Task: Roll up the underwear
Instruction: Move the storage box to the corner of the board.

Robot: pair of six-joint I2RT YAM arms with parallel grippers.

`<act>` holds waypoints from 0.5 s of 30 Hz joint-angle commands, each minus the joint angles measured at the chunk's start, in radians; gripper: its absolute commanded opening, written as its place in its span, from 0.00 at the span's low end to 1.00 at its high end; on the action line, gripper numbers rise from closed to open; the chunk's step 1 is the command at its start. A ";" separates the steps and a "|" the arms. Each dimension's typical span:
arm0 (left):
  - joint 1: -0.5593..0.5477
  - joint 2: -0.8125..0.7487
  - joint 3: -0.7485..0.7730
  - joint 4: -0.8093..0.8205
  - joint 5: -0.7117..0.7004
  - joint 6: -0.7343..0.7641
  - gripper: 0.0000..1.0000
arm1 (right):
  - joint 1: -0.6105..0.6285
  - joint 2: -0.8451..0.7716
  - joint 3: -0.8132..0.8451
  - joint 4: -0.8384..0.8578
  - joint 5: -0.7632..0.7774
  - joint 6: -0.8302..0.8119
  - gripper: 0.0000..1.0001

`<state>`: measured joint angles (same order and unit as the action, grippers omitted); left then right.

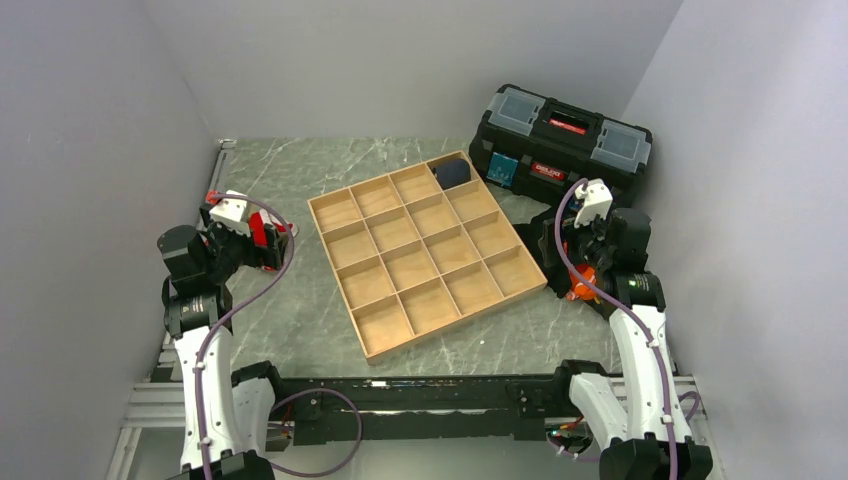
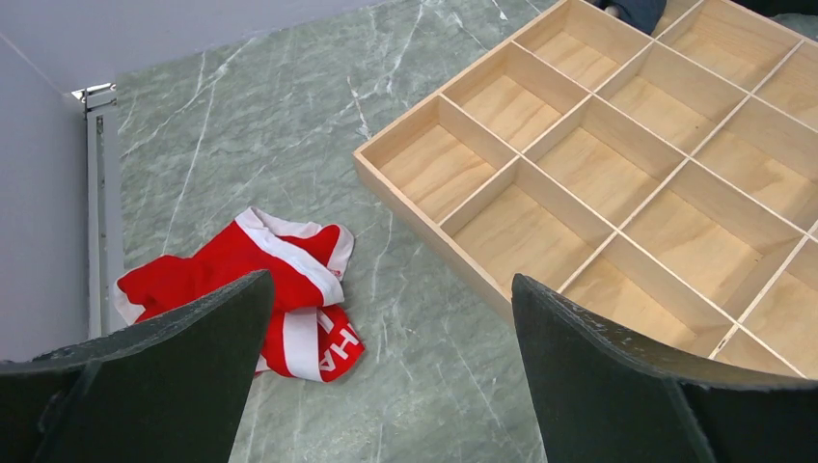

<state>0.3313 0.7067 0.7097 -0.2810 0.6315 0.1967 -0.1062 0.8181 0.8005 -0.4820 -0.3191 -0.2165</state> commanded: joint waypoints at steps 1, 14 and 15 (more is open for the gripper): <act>0.001 -0.005 0.003 0.034 0.023 -0.003 0.99 | -0.004 -0.003 -0.002 0.042 -0.004 -0.004 1.00; 0.006 -0.005 0.004 0.031 0.017 0.002 0.99 | -0.007 -0.010 -0.006 0.034 -0.019 -0.012 1.00; 0.007 -0.006 0.005 0.029 0.020 0.001 1.00 | -0.008 -0.011 -0.006 0.033 -0.023 -0.012 1.00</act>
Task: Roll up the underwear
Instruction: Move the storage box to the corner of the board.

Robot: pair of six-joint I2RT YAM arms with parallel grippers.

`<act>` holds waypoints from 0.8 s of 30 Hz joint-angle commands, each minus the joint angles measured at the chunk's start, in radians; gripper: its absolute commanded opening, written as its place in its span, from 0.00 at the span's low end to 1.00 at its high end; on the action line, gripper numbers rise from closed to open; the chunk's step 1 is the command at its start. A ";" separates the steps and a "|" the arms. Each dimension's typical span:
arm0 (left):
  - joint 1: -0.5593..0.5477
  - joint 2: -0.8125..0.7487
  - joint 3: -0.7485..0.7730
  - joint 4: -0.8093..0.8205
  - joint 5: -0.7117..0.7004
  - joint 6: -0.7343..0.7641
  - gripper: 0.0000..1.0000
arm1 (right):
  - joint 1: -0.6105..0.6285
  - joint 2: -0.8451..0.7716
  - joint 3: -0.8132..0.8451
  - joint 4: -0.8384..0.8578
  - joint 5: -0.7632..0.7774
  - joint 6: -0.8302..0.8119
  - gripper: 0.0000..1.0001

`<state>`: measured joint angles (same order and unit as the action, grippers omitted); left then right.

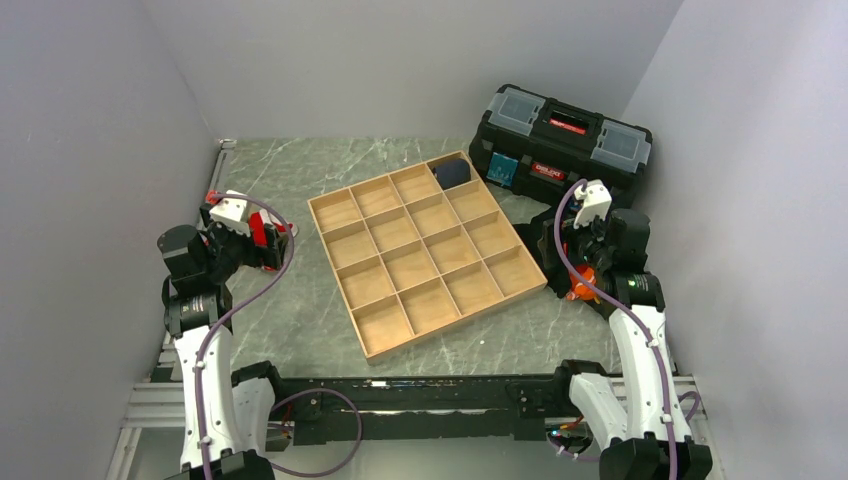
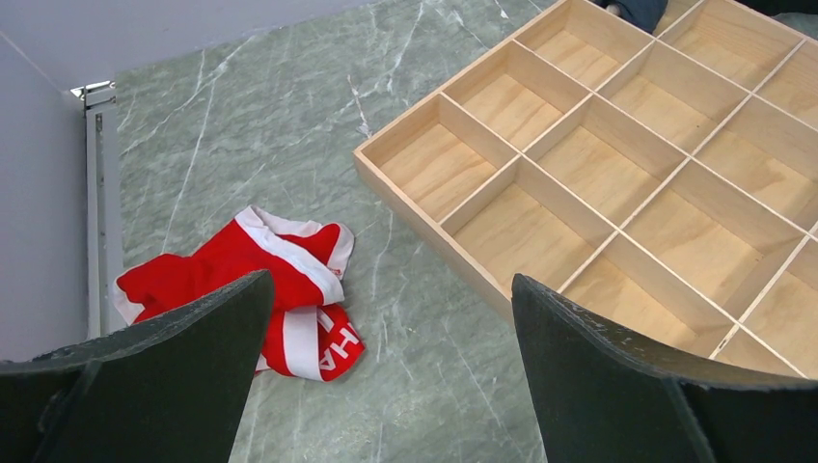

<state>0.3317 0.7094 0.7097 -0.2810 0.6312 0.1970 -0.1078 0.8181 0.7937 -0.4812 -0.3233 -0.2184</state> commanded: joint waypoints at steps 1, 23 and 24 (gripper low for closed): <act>0.006 -0.011 0.008 0.026 0.023 0.001 0.99 | -0.006 -0.013 0.001 0.032 -0.025 -0.009 1.00; -0.513 0.309 0.213 -0.152 -0.264 0.256 0.98 | 0.005 0.087 0.046 0.033 -0.179 -0.065 1.00; -0.545 0.377 0.240 -0.177 -0.276 0.277 0.95 | 0.006 0.085 0.040 0.035 -0.180 -0.068 1.00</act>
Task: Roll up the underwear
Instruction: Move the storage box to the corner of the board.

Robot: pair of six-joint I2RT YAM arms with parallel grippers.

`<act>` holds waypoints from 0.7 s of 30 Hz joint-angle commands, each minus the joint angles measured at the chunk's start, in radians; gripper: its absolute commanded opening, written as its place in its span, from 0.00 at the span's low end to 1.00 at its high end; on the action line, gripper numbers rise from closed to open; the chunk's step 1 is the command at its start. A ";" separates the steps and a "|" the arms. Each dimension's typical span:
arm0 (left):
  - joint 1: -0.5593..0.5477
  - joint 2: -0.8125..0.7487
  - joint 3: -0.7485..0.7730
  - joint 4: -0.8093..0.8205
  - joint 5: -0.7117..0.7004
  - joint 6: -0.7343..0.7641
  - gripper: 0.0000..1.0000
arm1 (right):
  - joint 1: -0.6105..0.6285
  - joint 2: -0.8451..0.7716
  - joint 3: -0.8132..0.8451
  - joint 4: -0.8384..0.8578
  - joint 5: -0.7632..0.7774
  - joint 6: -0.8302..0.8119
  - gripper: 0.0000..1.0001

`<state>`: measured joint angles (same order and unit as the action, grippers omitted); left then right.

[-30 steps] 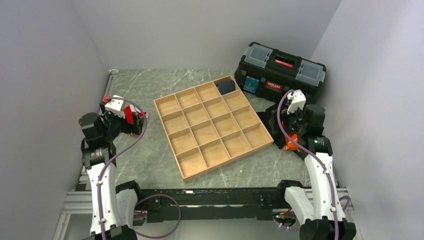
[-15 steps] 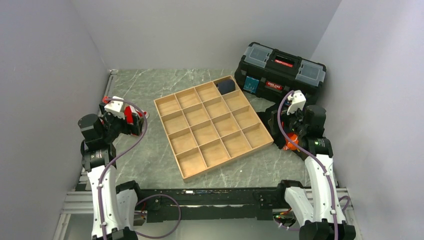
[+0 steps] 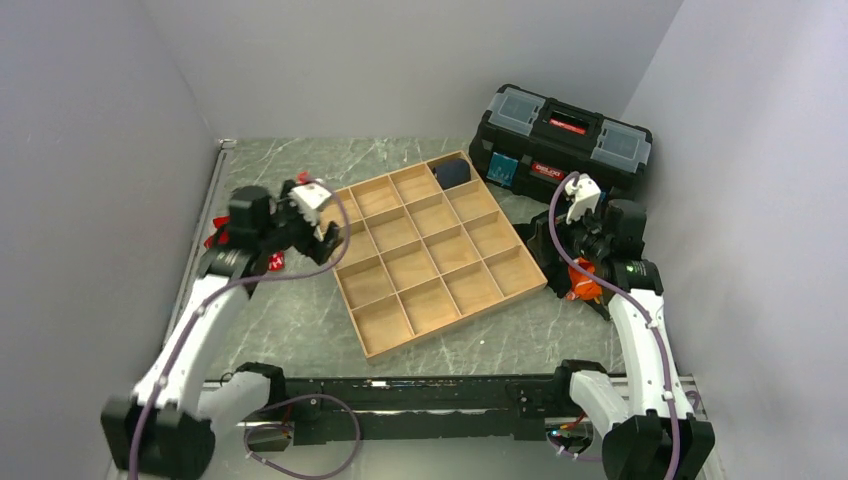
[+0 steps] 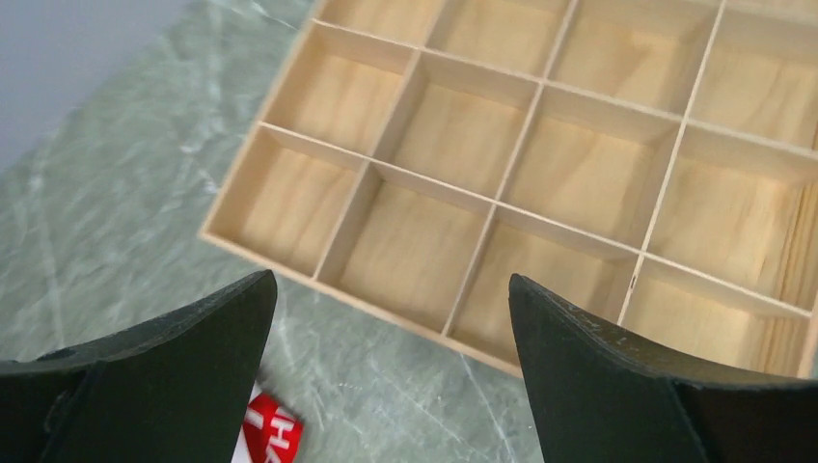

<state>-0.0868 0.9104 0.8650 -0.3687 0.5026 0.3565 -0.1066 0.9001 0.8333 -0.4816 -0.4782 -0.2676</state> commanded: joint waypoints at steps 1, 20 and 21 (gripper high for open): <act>-0.156 0.238 0.112 -0.119 -0.164 0.141 0.93 | 0.005 0.000 -0.004 0.033 -0.030 -0.027 1.00; -0.299 0.872 0.284 -0.208 -0.444 0.248 0.36 | 0.005 0.045 -0.011 0.012 -0.075 -0.041 1.00; -0.280 0.880 0.303 -0.231 -0.441 0.258 0.33 | 0.005 0.045 -0.012 0.010 -0.077 -0.042 1.00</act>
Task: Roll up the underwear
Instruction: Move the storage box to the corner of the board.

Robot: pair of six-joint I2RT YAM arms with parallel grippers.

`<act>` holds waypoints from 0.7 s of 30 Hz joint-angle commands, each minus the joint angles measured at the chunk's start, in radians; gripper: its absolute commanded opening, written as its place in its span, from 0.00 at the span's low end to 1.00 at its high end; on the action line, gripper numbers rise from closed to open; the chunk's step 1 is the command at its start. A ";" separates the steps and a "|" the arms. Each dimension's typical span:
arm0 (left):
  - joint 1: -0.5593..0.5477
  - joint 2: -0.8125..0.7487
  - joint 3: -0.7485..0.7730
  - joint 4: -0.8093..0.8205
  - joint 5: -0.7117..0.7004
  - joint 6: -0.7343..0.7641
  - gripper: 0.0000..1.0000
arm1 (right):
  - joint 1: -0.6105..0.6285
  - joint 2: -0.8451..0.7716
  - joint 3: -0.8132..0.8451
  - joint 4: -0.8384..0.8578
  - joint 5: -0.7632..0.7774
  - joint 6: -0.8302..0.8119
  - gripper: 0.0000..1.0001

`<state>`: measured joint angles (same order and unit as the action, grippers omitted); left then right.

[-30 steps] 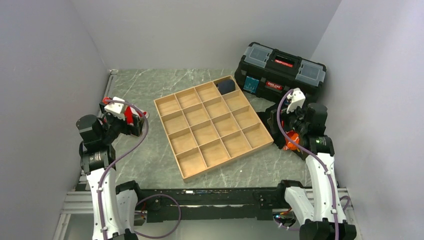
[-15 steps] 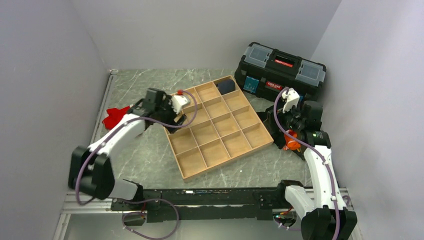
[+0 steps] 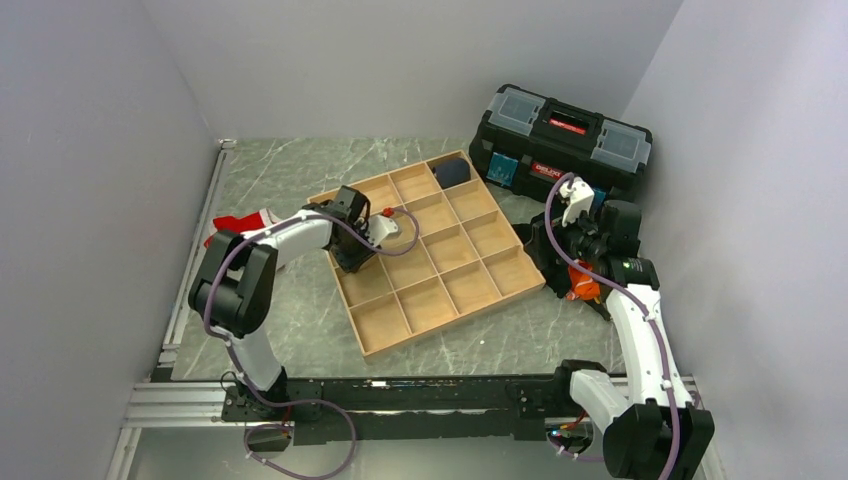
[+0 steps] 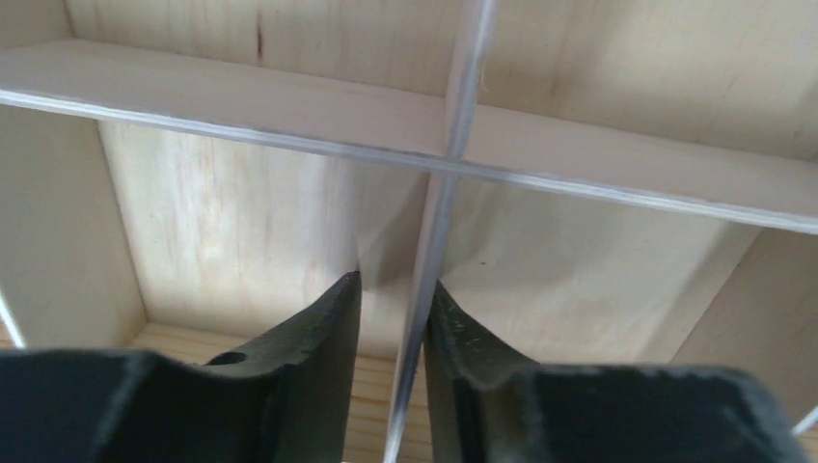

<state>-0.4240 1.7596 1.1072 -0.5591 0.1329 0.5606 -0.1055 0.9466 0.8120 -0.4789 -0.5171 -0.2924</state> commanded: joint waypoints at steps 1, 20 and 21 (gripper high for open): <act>0.079 0.038 0.079 -0.062 -0.069 0.062 0.31 | 0.004 0.002 0.009 0.006 -0.041 -0.018 1.00; 0.343 0.074 0.129 -0.140 -0.019 -0.039 0.00 | 0.004 0.022 0.016 -0.001 -0.046 -0.020 1.00; 0.343 0.069 0.121 -0.140 -0.003 -0.047 0.00 | 0.004 0.023 0.016 -0.003 -0.046 -0.020 1.00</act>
<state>-0.0925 1.8709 1.2694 -0.6998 0.1345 0.6231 -0.1047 0.9638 0.8120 -0.4850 -0.5339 -0.2966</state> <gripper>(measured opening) 0.189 0.994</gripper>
